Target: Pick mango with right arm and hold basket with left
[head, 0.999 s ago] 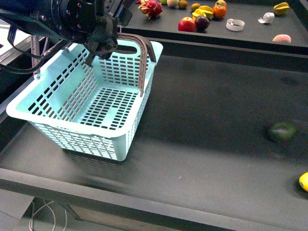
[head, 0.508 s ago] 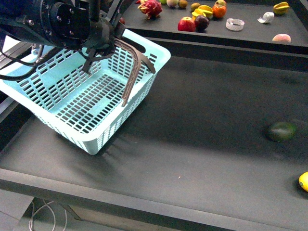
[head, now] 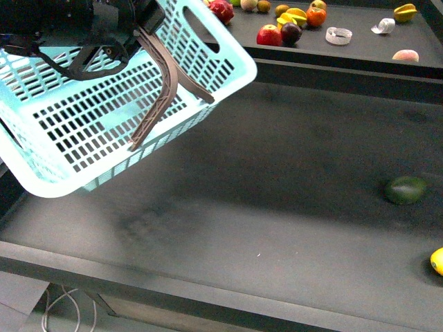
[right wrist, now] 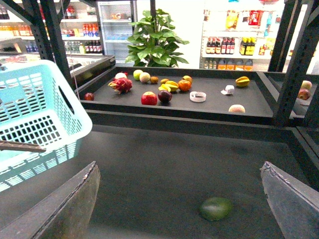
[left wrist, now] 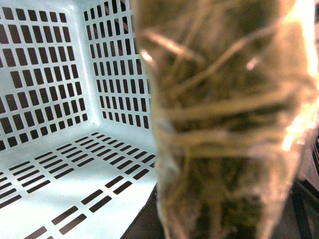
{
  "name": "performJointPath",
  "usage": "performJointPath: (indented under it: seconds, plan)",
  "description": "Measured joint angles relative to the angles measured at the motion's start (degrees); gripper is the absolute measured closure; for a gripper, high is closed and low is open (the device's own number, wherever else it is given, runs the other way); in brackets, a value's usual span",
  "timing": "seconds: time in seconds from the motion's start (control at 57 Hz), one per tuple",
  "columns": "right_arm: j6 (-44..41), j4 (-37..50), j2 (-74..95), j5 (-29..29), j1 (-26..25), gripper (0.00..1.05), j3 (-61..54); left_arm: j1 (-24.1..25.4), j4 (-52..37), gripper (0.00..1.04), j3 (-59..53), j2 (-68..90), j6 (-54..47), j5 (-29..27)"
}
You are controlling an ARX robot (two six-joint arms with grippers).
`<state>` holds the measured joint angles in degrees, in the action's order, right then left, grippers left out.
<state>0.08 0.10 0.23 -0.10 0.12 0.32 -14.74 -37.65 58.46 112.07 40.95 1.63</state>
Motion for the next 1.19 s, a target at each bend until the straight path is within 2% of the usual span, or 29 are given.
performJointPath:
  seconds: [0.245, 0.421, 0.631, 0.806, 1.192]
  plan:
    - [0.0, 0.0, 0.0, 0.0, 0.0, 0.08, 0.0, -3.8, -5.4, 1.0, -14.2, -9.3, -14.2, 7.0]
    - [0.0, 0.0, 0.0, 0.0, 0.0, 0.08, 0.0, -4.6, -7.6, 1.0, -19.3, -12.0, -24.1, 7.3]
    - [0.0, 0.0, 0.0, 0.0, 0.0, 0.08, 0.0, -4.9, -10.5, 1.01, -21.7, -12.2, -30.8, 5.4]
    - [0.0, 0.0, 0.0, 0.0, 0.0, 0.08, 0.0, -6.2, -12.0, 1.01, -21.6, -12.2, -31.8, 6.2]
    - [0.0, 0.0, 0.0, 0.0, 0.0, 0.08, 0.0, -10.7, -12.8, 1.01, -20.6, -10.9, -27.5, 11.8]
